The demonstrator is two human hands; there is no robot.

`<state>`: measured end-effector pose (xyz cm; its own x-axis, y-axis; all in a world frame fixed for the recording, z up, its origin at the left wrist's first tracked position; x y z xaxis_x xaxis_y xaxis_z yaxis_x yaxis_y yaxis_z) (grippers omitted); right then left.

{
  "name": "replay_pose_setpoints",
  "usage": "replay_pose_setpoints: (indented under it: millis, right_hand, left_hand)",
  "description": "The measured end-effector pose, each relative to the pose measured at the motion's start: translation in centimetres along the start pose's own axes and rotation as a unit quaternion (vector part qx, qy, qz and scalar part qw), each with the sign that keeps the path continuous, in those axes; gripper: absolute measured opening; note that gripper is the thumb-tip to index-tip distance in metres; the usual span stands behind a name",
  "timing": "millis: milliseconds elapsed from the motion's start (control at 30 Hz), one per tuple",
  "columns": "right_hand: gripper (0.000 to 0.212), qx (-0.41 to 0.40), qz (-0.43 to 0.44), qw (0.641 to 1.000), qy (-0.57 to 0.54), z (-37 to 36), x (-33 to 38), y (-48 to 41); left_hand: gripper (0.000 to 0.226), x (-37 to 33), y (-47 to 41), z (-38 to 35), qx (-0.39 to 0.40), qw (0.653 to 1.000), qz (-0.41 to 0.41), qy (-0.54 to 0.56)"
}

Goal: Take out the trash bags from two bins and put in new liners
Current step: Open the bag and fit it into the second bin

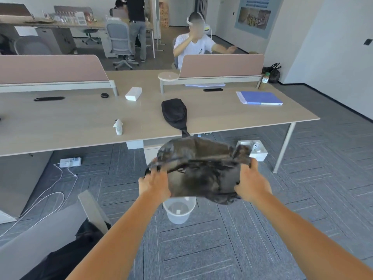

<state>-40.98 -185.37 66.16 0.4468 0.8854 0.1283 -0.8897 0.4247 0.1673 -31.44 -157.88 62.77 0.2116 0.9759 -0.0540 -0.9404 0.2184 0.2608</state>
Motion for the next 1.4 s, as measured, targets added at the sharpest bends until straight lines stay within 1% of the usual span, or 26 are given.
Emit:
replay_pose_setpoints:
  millis: [33,67,100,133,167,200,233,267,300,333,367,400,433,467,500,567,667,700,800,933,1033,1100,1200,1267,1333,1400]
  right_hand:
    - [0.064,0.064,0.004,0.998,0.023,-1.7,0.2,-0.1]
    - [0.069,0.145,0.01,0.988,0.044,-3.8,0.2,0.1]
    - [0.073,0.215,0.005,0.975,0.057,-5.4,0.1,0.6]
    - [0.074,0.244,-0.006,0.968,0.055,-6.2,-0.1,0.7]
    - [0.074,0.222,-0.018,0.974,0.035,-6.0,-0.1,0.3]
    - [0.069,0.168,-0.027,0.985,0.005,-5.2,0.0,-0.4]
    - [0.061,0.091,-0.034,0.995,-0.023,-3.9,0.1,-1.0]
    - [0.051,0.012,-0.029,0.999,-0.038,-2.4,0.4,-1.5]
    - [0.043,-0.042,-0.009,0.998,-0.038,-1.4,0.6,-2.2]
    - [0.04,-0.048,0.009,0.998,-0.033,-1.3,0.6,-2.7]
    - [0.043,-0.004,0.025,0.999,-0.026,-2.3,0.6,-3.5]
    - [0.046,0.078,0.048,0.996,-0.001,-4.2,0.6,-4.2]
    - [0.046,0.173,0.062,0.982,0.029,-6.4,0.3,-4.4]
    - [0.045,0.238,0.057,0.968,0.053,-8.0,-0.5,-4.5]
    - [0.043,0.261,0.047,0.963,0.056,-8.6,-1.2,-4.9]
    - [0.049,0.236,0.047,0.97,0.018,-8.8,-2.2,-7.1]
    - [0.073,0.244,0.077,0.967,0.002,-8.7,-2.5,-10.4]
    - [0.075,0.253,0.087,0.964,0.002,-8.8,-2.6,-11.6]
    - [0.067,0.258,0.106,0.96,-0.005,-9.3,-3.1,-15.1]
    - [0.032,0.267,0.146,0.952,-0.028,-9.4,-2.2,-18.7]
    - [0.02,0.268,0.163,0.949,-0.041,-10.2,-0.8,-21.0]
    - [0.019,0.275,0.169,0.945,-0.047,-11.1,0.4,-22.3]
    - [0.029,0.306,0.163,0.936,-0.054,-13.1,2.4,-24.2]
    - [0.032,0.323,0.161,0.93,-0.065,-14.3,3.9,-25.6]
    - [0.032,0.333,0.151,0.928,-0.068,-15.6,5.2,-27.4]
    - [0.033,0.34,0.133,0.928,-0.073,-16.9,6.4,-29.4]
  left_hand:
    - [0.065,0.4,0.2,-2.0,0.1,0.995,0.003,-0.016]
    - [0.054,0.6,1.0,-3.6,0.201,0.978,-0.004,-0.047]
    - [0.041,0.8,1.7,-4.8,0.278,0.958,-0.011,-0.071]
    - [0.034,1.0,1.9,-5.2,0.298,0.951,-0.008,-0.077]
    - [0.035,0.9,1.0,-5.5,0.27,0.961,-0.01,-0.048]
    - [0.048,0.9,-0.1,-4.8,0.197,0.98,0.001,0.003]
    - [0.059,1.1,-1.1,-3.5,0.096,0.994,0.018,0.05]
    - [0.06,1.0,-1.5,-2.1,0.016,0.997,0.026,0.073]
    - [0.056,1.0,-1.9,-1.4,-0.022,0.996,0.032,0.081]
    - [0.054,0.9,-2.3,-1.8,-0.001,0.995,0.037,0.094]
    - [0.054,0.7,-2.7,-3.0,0.057,0.992,0.037,0.104]
    - [0.054,0.4,-2.6,-4.3,0.132,0.986,0.038,0.095]
    - [0.053,0.2,-2.4,-5.6,0.2,0.977,0.036,0.071]
    - [0.05,0.1,-2.3,-6.4,0.244,0.968,0.037,0.043]
    - [0.045,0.1,-2.7,-7.1,0.259,0.964,0.04,0.031]
    - [0.035,-0.2,-4.1,-7.7,0.223,0.972,0.051,0.053]
    - [0.047,-1.0,-6.1,-7.4,0.181,0.978,0.084,0.066]
    - [0.049,-1.3,-6.7,-7.3,0.178,0.977,0.095,0.066]
    - [0.053,-2.1,-8.6,-7.7,0.182,0.975,0.108,0.069]
    - [0.05,-2.7,-10.1,-9.3,0.244,0.964,0.1,0.012]
    - [0.055,-2.7,-11.0,-10.0,0.258,0.962,0.085,0.016]
    - [0.06,-2.0,-11.9,-10.2,0.247,0.965,0.09,0.024]
    - [0.064,-0.8,-14.0,-10.9,0.235,0.968,0.091,0.003]
    - [0.067,0.7,-16.3,-11.5,0.231,0.966,0.115,0.023]
    - [0.06,2.3,-19.0,-11.9,0.207,0.965,0.141,0.079]
    - [0.044,4.1,-22.0,-11.8,0.171,0.967,0.157,0.108]
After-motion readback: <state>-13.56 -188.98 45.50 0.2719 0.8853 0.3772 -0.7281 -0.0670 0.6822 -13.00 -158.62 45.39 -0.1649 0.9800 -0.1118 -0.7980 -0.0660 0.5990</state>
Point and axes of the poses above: each hand's wrist, its own y-axis away from the middle knuckle, its own z-axis out of the back of the hand, x = y × z, the point moved 8 cm from there along -y, towards the middle knuckle
